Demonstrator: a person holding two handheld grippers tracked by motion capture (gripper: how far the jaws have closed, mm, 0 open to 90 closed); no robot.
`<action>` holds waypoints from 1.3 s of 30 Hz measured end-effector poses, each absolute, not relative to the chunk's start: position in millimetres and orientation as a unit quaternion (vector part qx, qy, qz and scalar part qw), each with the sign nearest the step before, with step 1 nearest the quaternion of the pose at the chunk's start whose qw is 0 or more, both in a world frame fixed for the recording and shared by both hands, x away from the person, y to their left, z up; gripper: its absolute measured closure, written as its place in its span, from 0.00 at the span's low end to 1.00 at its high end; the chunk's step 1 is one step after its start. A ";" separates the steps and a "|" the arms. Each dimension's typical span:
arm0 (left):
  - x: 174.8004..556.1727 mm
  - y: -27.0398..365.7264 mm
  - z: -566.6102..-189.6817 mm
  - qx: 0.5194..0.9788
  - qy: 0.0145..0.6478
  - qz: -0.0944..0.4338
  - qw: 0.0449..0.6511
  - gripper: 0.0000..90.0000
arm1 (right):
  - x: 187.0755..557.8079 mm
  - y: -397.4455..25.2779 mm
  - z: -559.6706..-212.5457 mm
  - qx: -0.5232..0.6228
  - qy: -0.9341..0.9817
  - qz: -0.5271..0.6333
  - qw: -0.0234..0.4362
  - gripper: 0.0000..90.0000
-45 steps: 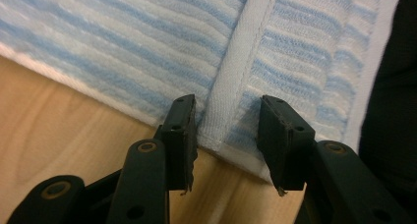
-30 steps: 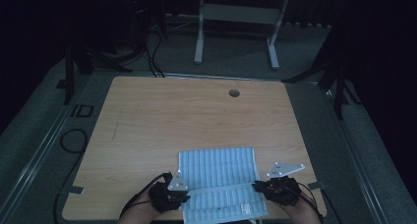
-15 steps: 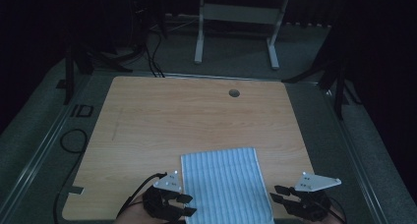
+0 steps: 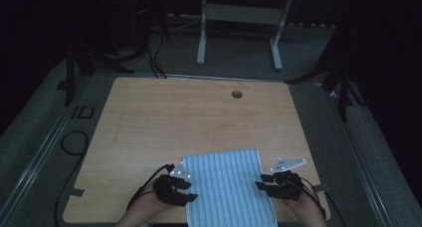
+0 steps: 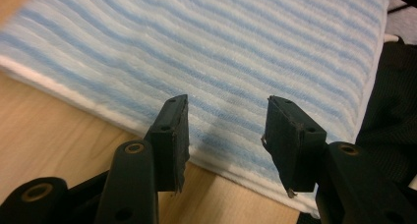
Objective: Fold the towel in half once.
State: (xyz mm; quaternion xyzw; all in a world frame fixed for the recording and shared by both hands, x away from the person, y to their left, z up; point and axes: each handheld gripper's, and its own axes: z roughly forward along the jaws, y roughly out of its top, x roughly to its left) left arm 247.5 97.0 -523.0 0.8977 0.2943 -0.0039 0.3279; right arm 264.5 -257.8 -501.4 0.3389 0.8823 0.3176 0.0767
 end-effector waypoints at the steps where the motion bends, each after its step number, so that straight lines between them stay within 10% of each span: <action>1: 249.6 96.2 -525.8 0.898 0.296 -0.011 0.325 0.57 | 267.9 -255.7 -504.0 0.339 0.883 0.315 0.079 0.70; 39: 320.5 121.8 -514.2 0.899 0.329 0.040 0.287 0.56 | 312.3 -221.8 -507.4 0.356 0.881 0.281 0.132 0.61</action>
